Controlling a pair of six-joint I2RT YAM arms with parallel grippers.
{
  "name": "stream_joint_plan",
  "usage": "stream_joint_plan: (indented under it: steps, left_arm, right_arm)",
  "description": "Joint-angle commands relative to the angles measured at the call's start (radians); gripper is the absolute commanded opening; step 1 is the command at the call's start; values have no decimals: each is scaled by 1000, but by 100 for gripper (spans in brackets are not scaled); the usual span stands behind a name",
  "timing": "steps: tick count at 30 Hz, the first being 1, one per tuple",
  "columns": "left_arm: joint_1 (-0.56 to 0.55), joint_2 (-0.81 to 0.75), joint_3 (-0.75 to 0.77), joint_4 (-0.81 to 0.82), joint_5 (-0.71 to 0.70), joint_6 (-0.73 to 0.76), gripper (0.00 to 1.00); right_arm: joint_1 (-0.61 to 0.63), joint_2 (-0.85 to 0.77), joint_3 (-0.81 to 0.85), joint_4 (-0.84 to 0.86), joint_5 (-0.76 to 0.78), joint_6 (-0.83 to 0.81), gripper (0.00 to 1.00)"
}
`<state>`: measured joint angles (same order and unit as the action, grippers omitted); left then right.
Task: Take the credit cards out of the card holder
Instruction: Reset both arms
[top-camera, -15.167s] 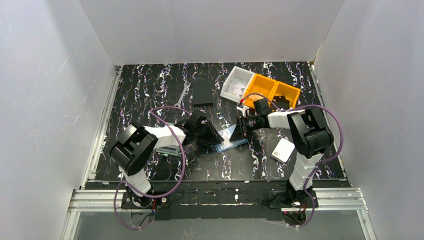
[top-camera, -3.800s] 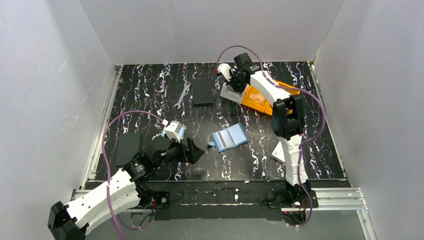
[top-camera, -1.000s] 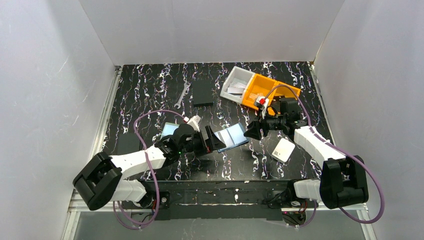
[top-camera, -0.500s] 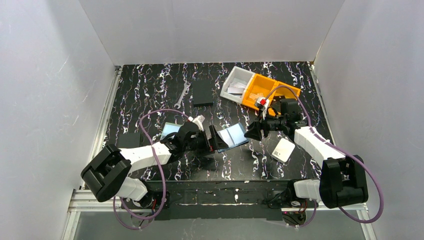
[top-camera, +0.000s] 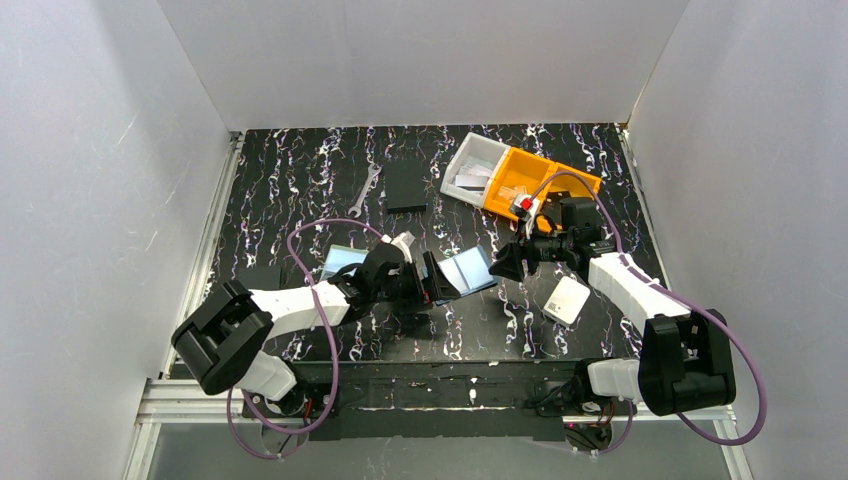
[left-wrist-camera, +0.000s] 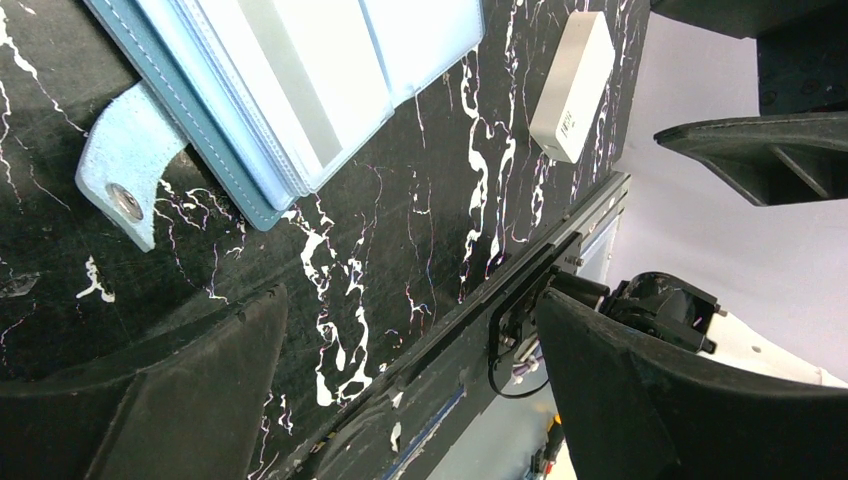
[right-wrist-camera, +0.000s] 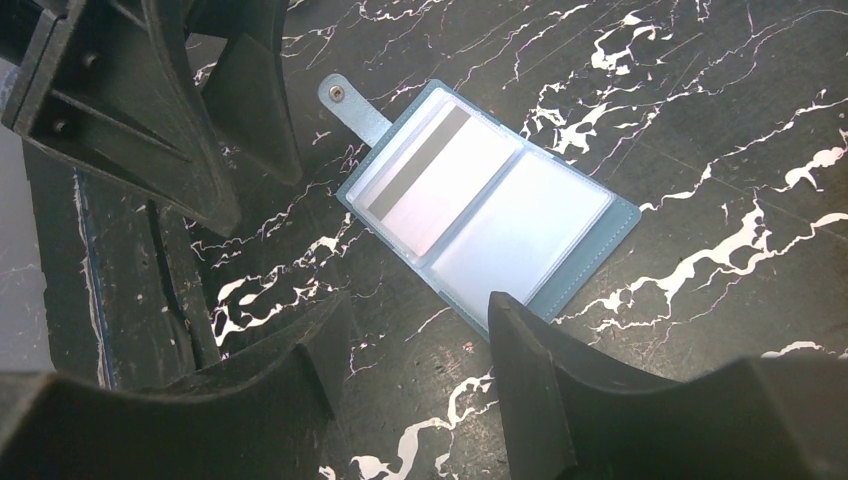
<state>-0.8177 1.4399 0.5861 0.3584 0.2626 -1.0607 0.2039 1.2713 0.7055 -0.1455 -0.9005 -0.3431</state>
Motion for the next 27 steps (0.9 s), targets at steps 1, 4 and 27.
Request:
stream_joint_plan:
  steps: [1,4,27]
  left_arm:
    - [-13,8,32,-23,-46,-25,92]
    - [-24,16,46,-49,-76,-35,90]
    - [-34,126,240,-322,-244,-53,58]
  right_arm:
    - [-6,-1,-7,37,-29,-11,61]
    - [-6,-2,-10,42,-34,-6,61]
    - [-6,27,-3,35,-18,-4,61]
